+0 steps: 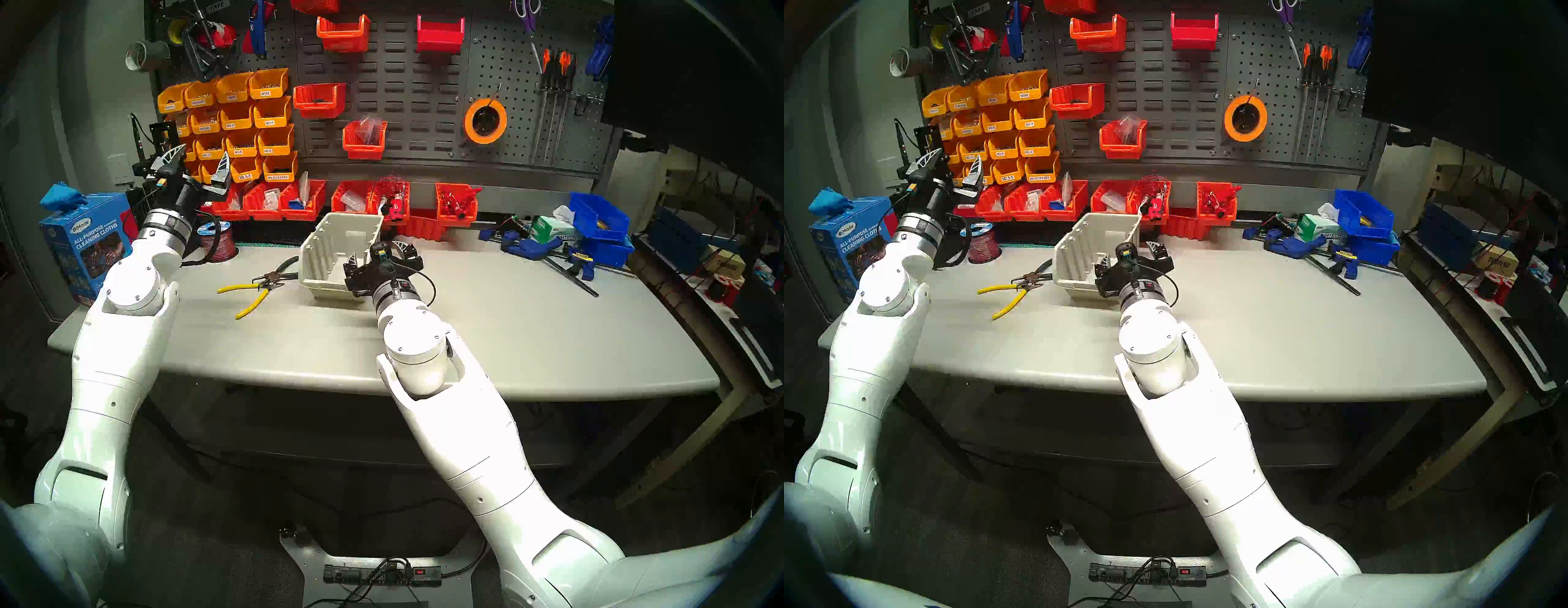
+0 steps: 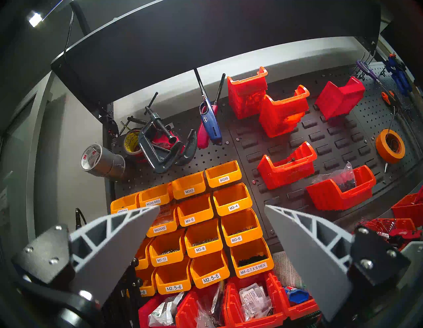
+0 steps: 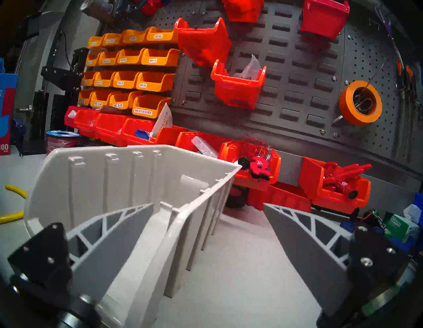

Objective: Take out tools from the storage box

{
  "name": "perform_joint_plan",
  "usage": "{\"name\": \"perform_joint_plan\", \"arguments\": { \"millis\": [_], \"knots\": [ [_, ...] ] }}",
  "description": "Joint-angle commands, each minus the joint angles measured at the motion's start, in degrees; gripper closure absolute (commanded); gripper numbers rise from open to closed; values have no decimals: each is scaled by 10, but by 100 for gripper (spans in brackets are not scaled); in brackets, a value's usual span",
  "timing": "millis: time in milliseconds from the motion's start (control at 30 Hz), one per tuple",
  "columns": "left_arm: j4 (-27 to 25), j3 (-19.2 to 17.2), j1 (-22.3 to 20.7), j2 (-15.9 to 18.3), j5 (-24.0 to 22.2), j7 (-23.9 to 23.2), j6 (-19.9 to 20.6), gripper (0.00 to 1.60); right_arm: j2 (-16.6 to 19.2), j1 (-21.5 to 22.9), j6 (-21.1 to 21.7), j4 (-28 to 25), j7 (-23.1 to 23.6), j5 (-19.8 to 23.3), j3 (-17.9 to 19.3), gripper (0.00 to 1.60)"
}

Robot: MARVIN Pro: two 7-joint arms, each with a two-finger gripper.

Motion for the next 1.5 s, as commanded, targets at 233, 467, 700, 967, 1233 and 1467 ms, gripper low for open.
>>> {"name": "perform_joint_plan", "arguments": {
  "millis": [233,467,700,967,1233,1467],
  "knots": [
    [-4,-1,-8,1,1,2,-3,0,-10,21,-21,27,23,31,3,59],
    [-4,-1,-8,1,1,2,-3,0,-12,24,-39,34,21,39,7,97],
    [-4,-1,-8,1,1,2,-3,0,-3,20,-52,25,32,44,5,160],
    [-4,-1,-8,2,0,2,-2,0,13,29,-84,0,76,68,10,160],
    [-4,-1,-7,2,0,2,-2,0,19,45,-93,-16,90,76,26,160],
    [-4,-1,-7,2,-1,2,-2,0,35,51,-92,-39,73,66,54,160]
  ]
}}
